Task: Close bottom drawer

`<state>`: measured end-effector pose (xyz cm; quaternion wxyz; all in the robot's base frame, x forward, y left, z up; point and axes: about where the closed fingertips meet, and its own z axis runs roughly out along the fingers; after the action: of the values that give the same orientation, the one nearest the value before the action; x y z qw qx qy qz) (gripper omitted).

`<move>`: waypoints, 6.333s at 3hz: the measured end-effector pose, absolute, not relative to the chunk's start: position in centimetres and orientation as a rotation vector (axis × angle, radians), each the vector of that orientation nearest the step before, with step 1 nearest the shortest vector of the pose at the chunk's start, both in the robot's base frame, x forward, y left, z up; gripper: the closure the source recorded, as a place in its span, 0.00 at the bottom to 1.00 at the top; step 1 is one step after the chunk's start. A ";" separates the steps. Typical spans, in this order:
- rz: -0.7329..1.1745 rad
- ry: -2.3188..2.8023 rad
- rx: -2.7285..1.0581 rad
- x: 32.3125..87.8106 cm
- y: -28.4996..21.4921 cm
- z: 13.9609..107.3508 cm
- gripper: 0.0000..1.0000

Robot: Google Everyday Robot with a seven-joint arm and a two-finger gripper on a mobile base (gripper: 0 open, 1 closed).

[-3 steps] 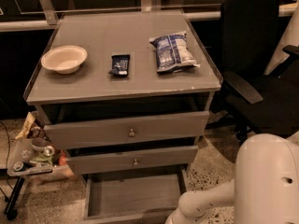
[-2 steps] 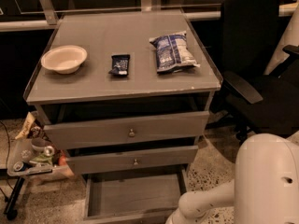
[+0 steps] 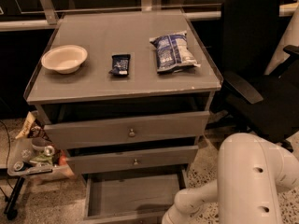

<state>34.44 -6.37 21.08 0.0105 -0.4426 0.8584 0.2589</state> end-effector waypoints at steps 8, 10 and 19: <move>0.592 2.735 -1.359 39.7 -6.2 16.8 0.00; 0.592 2.735 -1.360 39.7 -6.2 16.8 0.19; 0.283 2.593 -1.305 52.1 -7.3 15.7 1.00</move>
Offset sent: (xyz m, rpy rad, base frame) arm 0.0653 -0.0030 -0.0441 -0.1523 -0.0906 -0.0372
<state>52.05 -7.30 15.70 0.1121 -0.4446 0.8835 0.0963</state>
